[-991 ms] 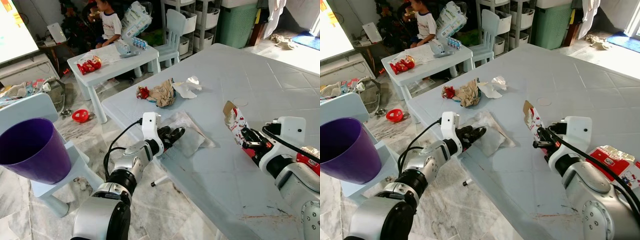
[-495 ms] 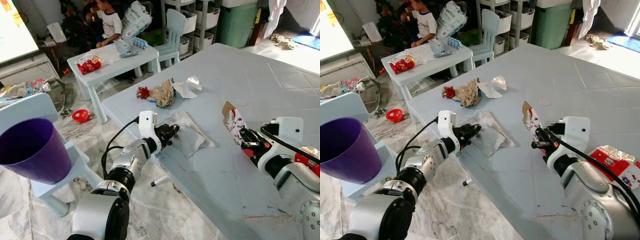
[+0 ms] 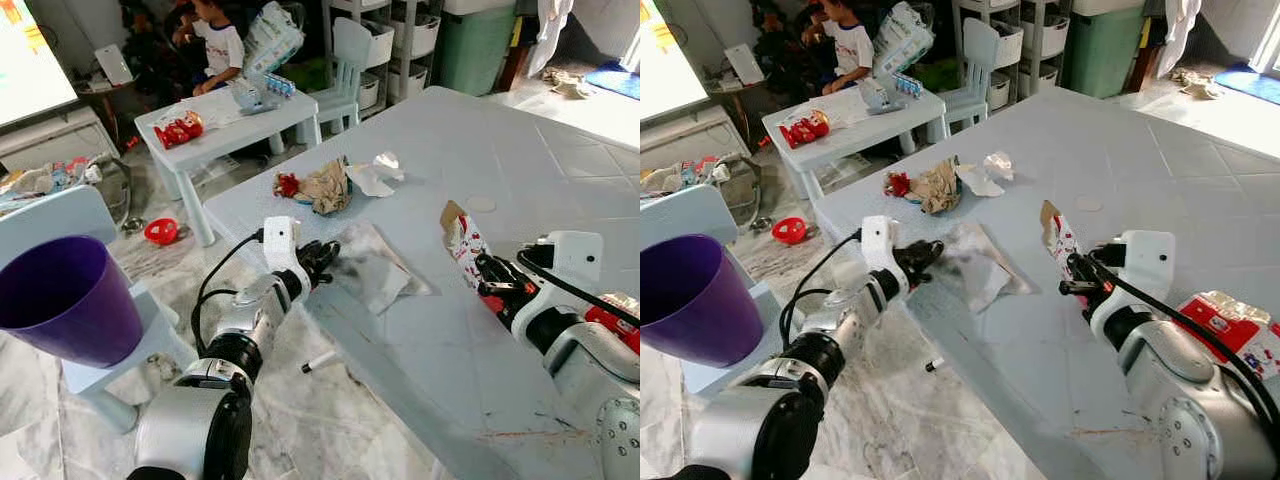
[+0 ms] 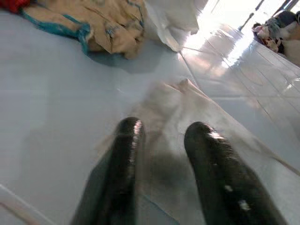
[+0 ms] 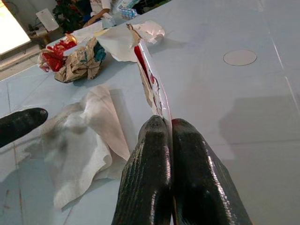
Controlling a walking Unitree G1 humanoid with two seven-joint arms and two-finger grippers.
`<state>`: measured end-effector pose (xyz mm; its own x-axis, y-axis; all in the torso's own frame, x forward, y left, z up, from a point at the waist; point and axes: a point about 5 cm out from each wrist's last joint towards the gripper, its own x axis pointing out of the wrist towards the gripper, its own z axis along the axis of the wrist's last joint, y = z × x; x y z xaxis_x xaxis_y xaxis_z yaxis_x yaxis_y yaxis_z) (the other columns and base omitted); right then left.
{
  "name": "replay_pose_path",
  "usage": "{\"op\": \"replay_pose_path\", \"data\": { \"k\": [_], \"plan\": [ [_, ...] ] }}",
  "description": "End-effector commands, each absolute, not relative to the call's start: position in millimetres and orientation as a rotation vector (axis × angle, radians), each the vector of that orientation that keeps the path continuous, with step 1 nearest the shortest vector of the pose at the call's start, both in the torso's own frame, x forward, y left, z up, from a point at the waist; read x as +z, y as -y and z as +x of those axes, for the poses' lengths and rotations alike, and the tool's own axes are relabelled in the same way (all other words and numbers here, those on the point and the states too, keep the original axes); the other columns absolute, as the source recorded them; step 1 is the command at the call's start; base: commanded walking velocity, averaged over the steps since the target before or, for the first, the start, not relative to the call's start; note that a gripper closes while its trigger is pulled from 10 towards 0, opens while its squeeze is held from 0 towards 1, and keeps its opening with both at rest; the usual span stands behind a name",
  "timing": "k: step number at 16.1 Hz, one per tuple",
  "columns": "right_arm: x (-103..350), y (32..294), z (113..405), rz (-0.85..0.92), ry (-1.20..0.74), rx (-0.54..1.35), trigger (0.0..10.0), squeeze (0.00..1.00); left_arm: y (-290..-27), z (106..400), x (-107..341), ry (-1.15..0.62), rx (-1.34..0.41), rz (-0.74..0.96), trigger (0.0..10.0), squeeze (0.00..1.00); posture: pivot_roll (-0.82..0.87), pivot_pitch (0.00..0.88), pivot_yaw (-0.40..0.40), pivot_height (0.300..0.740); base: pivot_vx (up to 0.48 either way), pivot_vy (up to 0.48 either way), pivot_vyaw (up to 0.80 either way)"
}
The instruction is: Picking trash to rubbish bin
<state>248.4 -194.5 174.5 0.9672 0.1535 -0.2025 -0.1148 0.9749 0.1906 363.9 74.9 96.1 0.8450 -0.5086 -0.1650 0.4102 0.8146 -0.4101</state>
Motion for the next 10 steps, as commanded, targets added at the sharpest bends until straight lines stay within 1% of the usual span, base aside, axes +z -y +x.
{"op": "replay_pose_path", "data": {
  "k": [1,4,7,10],
  "plan": [
    [176.4,190.9,250.9,0.181,-0.213,0.149,0.0,0.0,-76.7,367.5,103.2,-0.237,-0.498,-0.356,10.0,1.0,-0.23,0.026,0.069,0.74,0.0,0.0,0.0],
    [181.2,194.3,251.5,0.182,-0.176,0.117,0.0,0.0,-74.7,373.1,112.5,-0.215,-0.477,-0.359,10.0,1.0,-0.23,0.028,0.072,0.74,0.0,0.0,0.0],
    [183.0,194.3,250.0,0.174,-0.166,0.111,0.0,0.0,-74.1,375.6,114.6,-0.236,-0.468,-0.341,10.0,1.0,-0.24,0.034,0.076,0.74,0.0,0.0,0.0],
    [182.2,194.2,246.5,0.165,-0.17,0.107,0.0,0.0,-74.8,377.3,114.6,-0.268,-0.443,-0.363,10.0,1.0,-0.25,0.042,0.076,0.74,0.0,0.0,0.0]
  ]
}}
